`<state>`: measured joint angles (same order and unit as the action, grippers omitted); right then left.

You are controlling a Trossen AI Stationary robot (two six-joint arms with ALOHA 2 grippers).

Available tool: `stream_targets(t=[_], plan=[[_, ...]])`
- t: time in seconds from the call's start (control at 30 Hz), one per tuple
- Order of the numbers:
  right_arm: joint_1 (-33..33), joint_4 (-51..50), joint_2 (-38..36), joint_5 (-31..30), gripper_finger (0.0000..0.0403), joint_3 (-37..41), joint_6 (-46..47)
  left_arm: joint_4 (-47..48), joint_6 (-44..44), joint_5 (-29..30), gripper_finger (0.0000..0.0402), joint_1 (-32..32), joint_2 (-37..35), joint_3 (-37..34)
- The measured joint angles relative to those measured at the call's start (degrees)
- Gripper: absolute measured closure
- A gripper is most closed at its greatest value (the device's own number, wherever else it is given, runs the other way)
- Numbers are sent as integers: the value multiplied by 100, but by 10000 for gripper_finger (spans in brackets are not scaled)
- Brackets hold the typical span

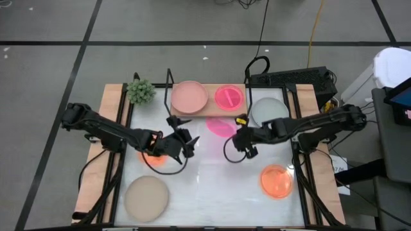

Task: Place and stack plates onto a shelf
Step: Stack the pink plate on the pink plate on the shelf

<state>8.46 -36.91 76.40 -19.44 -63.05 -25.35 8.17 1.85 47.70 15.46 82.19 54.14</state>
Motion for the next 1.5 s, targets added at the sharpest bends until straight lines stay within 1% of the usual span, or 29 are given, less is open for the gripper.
stream_targets(t=[0.07,0.17,0.2,0.27,0.4,0.5,0.63,0.77,0.97,1.17,1.33,1.5], plan=[[-139,21,-54,-2,403,0,-137,235,345,-458,28,-20,-108,5],[-329,22,-142,-6,403,0,-313,316,630,-1211,28,7,-131,5],[-398,13,-150,-2,403,-2,-375,329,637,-1383,28,23,-129,5],[-555,-26,-158,1,403,0,-475,291,605,-1532,28,76,-129,5],[-872,-25,-164,2,403,-1,-760,6,389,-1527,28,97,-129,5],[-1137,-17,-162,2,403,0,-1023,-170,623,-1476,28,94,-131,5],[-1477,243,-150,7,403,-2,-1340,-142,942,-1470,28,94,-130,5],[-1796,500,-118,7,403,-1,-1598,-22,974,-1469,28,95,-129,5],[-2244,644,136,3,403,-4,-1743,186,989,-1466,28,97,-131,-89],[-2461,582,532,2,403,-4,-1614,151,992,-1464,28,97,-130,-282],[-2626,578,796,-4,403,-4,-1620,-297,1067,-1461,28,155,-130,-539],[-2748,505,891,-9,403,-4,-1645,-973,1193,-1466,28,289,-131,-918]])
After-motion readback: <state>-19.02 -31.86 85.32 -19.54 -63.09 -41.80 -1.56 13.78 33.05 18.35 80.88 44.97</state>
